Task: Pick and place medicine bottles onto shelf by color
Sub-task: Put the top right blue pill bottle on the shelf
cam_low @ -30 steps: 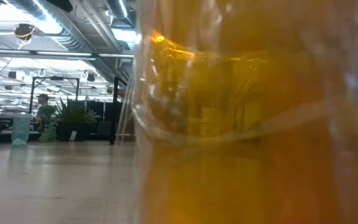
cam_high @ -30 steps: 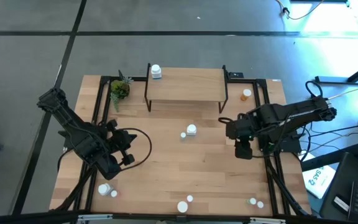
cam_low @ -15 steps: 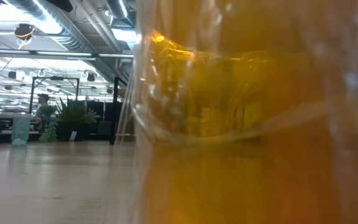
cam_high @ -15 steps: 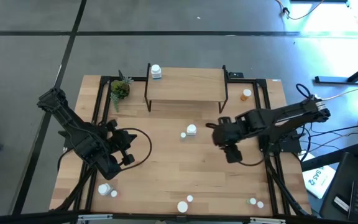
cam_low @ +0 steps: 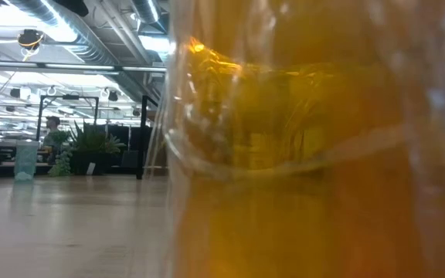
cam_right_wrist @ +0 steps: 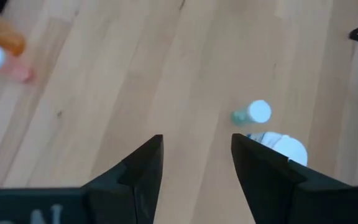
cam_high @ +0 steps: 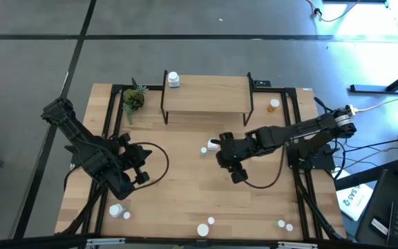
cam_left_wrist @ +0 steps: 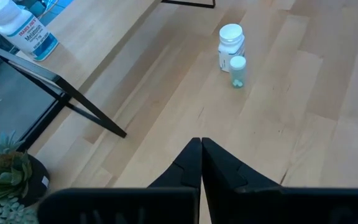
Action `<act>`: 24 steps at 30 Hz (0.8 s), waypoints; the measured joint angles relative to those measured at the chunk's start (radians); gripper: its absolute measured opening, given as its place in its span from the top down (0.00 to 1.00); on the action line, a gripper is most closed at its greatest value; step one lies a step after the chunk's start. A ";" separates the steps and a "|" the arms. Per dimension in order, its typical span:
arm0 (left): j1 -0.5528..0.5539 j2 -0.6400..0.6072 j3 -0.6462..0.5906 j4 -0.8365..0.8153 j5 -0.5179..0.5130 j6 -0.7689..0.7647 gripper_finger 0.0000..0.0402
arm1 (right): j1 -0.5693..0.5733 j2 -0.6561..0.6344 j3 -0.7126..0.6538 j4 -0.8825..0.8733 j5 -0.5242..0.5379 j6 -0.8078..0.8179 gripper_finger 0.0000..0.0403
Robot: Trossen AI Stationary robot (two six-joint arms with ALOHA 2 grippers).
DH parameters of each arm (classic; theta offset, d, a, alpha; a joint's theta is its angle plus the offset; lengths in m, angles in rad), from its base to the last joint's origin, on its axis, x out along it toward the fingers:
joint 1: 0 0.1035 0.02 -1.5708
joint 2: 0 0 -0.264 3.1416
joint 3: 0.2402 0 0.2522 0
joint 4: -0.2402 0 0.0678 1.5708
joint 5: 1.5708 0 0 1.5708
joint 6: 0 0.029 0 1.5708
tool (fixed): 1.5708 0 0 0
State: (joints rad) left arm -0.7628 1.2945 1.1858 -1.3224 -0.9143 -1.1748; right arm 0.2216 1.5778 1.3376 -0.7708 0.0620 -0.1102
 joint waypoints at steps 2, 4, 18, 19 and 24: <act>0.000 0.000 0.000 0.000 0.000 0.000 0.99 | -0.020 0.016 0.000 0.008 0.000 -0.007 0.52; 0.000 0.000 0.000 0.000 0.000 0.000 0.99 | -0.041 0.031 0.000 0.031 0.000 -0.020 0.53; 0.000 0.000 0.000 -0.001 0.019 0.025 0.99 | -0.123 0.149 0.000 0.220 -0.002 -0.112 0.54; 0.000 0.000 0.000 -0.001 0.019 0.025 0.99 | -0.127 0.159 0.000 0.225 -0.001 -0.130 0.54; 0.000 0.000 0.000 -0.001 0.019 0.025 0.99 | -0.141 0.204 0.000 0.241 -0.003 -0.160 0.54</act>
State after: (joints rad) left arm -0.7627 1.2945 1.1858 -1.3235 -0.8955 -1.1499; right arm 0.0807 1.7821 1.3373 -0.5301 0.0590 -0.2703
